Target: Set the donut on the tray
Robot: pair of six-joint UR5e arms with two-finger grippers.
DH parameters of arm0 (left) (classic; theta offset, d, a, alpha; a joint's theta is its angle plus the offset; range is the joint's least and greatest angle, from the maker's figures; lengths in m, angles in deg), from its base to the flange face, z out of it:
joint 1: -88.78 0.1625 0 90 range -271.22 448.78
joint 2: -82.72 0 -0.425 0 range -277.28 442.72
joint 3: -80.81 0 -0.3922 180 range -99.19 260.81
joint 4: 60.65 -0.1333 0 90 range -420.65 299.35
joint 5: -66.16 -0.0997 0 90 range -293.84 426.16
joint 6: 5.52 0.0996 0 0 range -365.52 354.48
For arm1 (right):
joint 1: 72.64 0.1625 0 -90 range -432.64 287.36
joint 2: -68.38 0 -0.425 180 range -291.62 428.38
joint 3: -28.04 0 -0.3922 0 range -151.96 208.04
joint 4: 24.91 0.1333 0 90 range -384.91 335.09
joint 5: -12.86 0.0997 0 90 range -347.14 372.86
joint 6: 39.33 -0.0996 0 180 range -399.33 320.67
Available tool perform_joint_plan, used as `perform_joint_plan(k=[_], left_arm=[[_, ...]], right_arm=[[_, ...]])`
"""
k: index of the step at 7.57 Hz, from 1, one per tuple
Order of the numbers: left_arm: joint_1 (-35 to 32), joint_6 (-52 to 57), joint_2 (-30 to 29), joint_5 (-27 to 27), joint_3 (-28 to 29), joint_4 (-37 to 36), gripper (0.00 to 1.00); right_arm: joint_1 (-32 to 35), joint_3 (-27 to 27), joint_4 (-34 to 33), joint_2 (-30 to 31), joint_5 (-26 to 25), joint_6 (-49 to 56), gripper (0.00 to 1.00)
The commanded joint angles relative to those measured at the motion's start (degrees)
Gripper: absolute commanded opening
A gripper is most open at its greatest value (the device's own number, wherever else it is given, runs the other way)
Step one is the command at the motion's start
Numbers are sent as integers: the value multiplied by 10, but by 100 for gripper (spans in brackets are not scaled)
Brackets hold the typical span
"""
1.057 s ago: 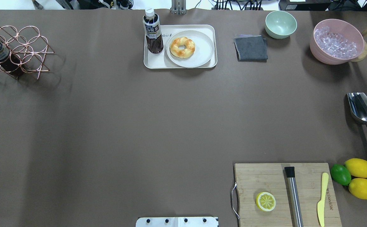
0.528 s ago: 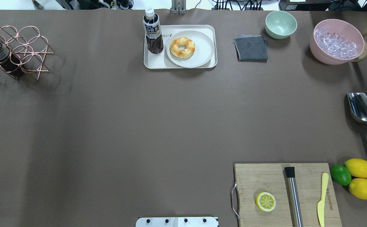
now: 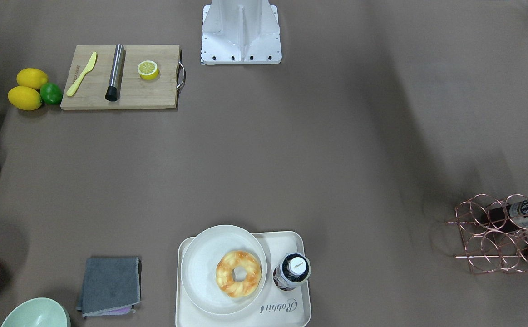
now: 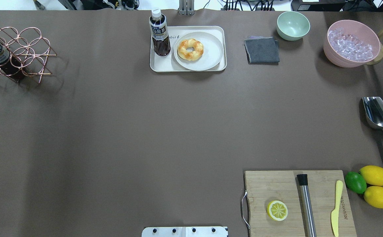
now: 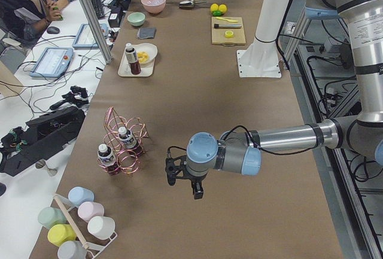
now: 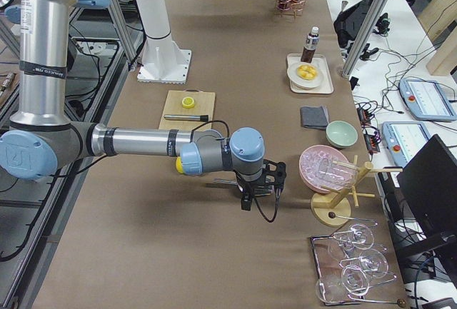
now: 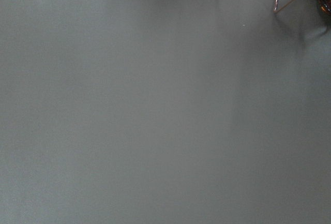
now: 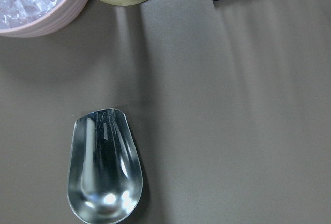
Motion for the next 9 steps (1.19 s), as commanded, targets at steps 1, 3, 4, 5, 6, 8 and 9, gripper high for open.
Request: perform_joint_plan(k=[1,3,4,5,6,8,9], left_arm=[[0,0,1,0,1,1,98],[0,0,1,0,1,1,98],[0,0,1,0,1,1,98],[0,0,1,0,2,1,98],[1,0,1,0,3,1,98],[2,-1,1,0,3,1,98],[2,-2,1,1,3,1,98]], right_arm=[[-14,1,3,2,-42,29,100],[-15,-3,4,9,-85,18,100],[-14,8,7,9,-82,11,100],[-16,22,6,12,-82,11,100],[-17,22,7,13,-81,17,100],[-21,17,27,14,-80,18,100],[-21,16,27,15,-79,18,100]])
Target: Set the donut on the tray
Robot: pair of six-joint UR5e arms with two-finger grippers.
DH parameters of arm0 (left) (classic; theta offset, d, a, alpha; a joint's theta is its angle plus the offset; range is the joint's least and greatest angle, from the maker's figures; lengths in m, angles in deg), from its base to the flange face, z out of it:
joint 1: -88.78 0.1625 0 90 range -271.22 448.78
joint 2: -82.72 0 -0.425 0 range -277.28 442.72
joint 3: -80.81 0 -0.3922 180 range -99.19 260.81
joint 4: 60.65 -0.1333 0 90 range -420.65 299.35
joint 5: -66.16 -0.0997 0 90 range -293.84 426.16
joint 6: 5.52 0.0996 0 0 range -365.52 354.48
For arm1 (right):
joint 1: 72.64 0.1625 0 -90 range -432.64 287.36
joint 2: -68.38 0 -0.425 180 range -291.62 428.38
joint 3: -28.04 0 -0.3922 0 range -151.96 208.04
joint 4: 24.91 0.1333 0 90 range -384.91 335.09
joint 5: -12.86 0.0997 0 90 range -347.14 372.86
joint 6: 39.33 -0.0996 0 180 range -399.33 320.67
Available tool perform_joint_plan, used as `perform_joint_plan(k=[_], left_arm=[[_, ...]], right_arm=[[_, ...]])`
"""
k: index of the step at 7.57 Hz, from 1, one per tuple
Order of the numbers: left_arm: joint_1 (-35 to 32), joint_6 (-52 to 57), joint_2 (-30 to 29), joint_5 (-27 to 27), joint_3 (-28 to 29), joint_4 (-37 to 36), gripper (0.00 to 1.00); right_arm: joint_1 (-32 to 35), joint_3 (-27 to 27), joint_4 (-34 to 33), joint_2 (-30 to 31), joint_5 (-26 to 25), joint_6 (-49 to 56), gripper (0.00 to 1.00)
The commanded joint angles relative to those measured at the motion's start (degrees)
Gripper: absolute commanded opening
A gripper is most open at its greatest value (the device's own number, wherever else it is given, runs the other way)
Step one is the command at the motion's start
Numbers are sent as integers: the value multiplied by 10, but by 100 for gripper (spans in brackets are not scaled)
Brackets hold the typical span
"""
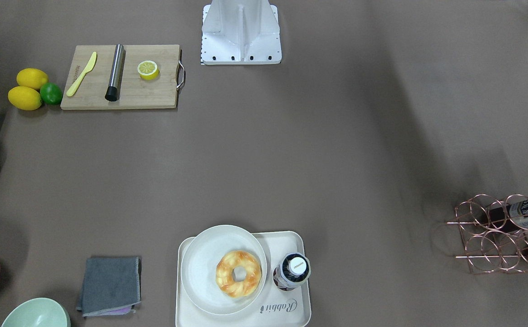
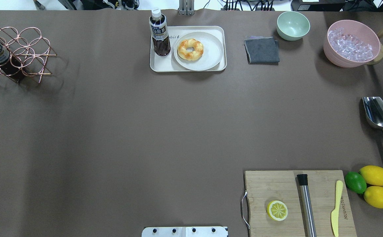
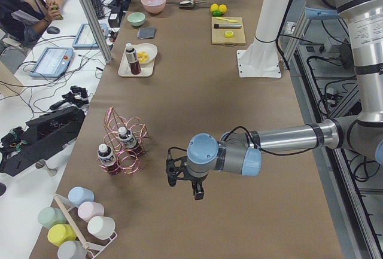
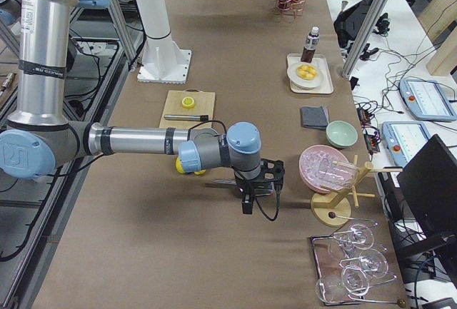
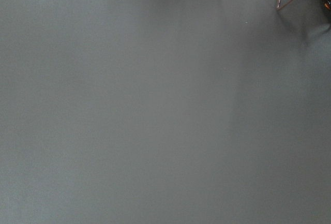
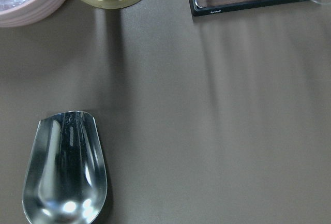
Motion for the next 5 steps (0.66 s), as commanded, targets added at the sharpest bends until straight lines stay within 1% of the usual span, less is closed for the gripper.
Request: perform_joint_plan(k=[1,5], left_arm=[[1,-1,-1,0,0,0,98],[1,-2,-1,1,0,0,98]], right_arm=[[-2,-5,6,0,1,0,100],[-2,-16,5,1,2,1,100]])
